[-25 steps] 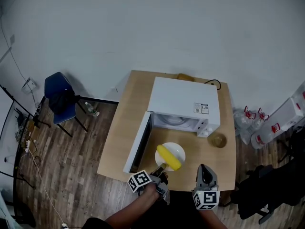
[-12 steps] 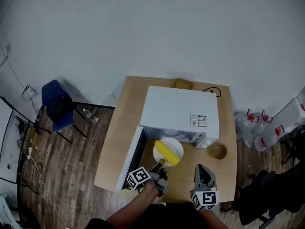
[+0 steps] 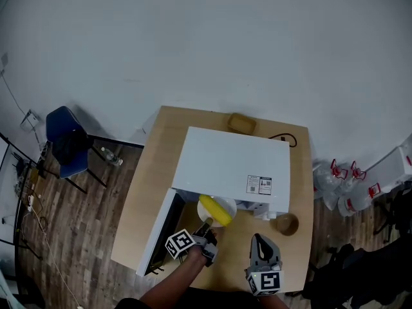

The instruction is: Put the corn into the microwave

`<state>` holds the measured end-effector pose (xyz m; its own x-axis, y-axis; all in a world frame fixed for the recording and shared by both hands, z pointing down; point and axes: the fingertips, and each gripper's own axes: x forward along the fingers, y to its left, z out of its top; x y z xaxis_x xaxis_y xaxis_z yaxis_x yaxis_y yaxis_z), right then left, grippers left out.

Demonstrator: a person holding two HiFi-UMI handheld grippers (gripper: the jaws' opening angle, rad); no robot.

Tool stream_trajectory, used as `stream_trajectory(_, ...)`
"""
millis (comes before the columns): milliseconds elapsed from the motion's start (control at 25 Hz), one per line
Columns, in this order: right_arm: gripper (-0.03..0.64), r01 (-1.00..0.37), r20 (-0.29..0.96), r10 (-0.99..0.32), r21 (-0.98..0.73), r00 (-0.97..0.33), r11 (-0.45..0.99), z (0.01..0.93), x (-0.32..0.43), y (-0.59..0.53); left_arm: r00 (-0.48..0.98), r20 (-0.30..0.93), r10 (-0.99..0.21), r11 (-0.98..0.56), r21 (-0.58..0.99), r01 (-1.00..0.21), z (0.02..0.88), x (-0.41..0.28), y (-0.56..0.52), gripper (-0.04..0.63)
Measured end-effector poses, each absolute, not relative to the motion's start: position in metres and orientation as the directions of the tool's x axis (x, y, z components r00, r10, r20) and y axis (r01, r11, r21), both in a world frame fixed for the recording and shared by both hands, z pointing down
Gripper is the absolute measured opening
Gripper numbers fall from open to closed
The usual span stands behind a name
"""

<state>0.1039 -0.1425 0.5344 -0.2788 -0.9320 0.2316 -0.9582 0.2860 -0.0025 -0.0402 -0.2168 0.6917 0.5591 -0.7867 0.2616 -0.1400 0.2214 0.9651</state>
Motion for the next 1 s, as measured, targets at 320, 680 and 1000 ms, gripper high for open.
stream_trajectory(320,0.060,-0.959,0.260,-0.926,-0.007,-0.274,0.282,0.550,0.120,-0.156,0.521,0.266,-0.811,0.239,0.963,-0.120,0.728,-0.035,-0.255,0.020)
stream_trajectory(680,0.060,-0.963,0.304,-0.916,-0.030,-0.262,0.266,0.572,0.133,-0.150,0.481,0.246,-0.841,0.205,0.969,-0.137,0.746,-0.038,-0.294,0.020)
stream_trajectory(1000,0.060,-0.969,0.339,-0.908,-0.056,-0.246,0.242,0.579,0.137,-0.148,0.440,0.275,-0.855,0.263,0.961,-0.089,0.759,-0.030,-0.319,0.020)
